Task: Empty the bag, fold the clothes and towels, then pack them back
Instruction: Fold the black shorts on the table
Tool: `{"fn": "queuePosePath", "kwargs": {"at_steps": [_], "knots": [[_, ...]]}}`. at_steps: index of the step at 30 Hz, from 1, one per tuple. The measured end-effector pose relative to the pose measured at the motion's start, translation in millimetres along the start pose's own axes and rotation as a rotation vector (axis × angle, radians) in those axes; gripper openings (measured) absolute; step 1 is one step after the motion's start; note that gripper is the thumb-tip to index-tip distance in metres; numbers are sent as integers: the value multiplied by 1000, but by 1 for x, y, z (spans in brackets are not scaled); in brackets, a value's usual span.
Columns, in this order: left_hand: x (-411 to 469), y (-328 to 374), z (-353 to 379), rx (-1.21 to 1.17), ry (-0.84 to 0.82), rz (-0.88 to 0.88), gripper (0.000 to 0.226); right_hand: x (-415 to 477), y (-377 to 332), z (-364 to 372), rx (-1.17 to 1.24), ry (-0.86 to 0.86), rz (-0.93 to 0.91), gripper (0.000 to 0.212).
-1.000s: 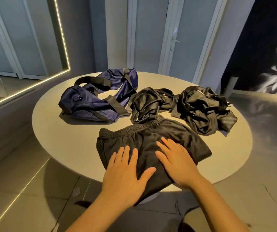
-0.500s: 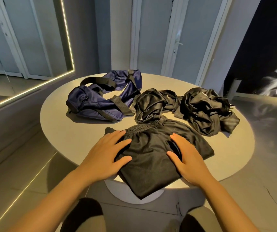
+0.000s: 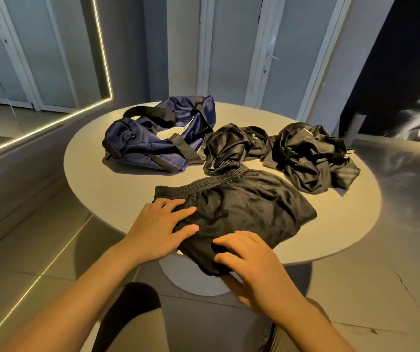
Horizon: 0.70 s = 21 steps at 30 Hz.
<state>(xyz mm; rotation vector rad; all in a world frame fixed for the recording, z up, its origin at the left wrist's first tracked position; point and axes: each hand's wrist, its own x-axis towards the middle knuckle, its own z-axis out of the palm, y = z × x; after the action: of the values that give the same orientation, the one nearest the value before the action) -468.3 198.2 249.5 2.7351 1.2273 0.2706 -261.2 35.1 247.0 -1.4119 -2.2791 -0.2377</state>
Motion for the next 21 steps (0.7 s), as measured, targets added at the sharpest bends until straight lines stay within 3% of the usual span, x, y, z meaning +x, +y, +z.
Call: {"fn": "queuePosePath", "kwargs": {"at_steps": [2,4,9,12,18,21], "knots": [[-2,0,-3,-19,-5,-3,101,1,-3,2,68,91,33,14],[-3,0,-9,-72,0,-6,90,2,-8,-3,242,141,198,14],[-11,-2,-25,-491,189,49,81,14,-7,-19,620,273,498,16],[-22,6,-25,-522,250,154,59,22,0,-28,688,402,628,26],[-11,23,-21,-474,383,157,77,32,21,-43,870,543,787,37],[1,33,-24,-476,446,160,73,30,31,-51,927,596,879,33]]}}
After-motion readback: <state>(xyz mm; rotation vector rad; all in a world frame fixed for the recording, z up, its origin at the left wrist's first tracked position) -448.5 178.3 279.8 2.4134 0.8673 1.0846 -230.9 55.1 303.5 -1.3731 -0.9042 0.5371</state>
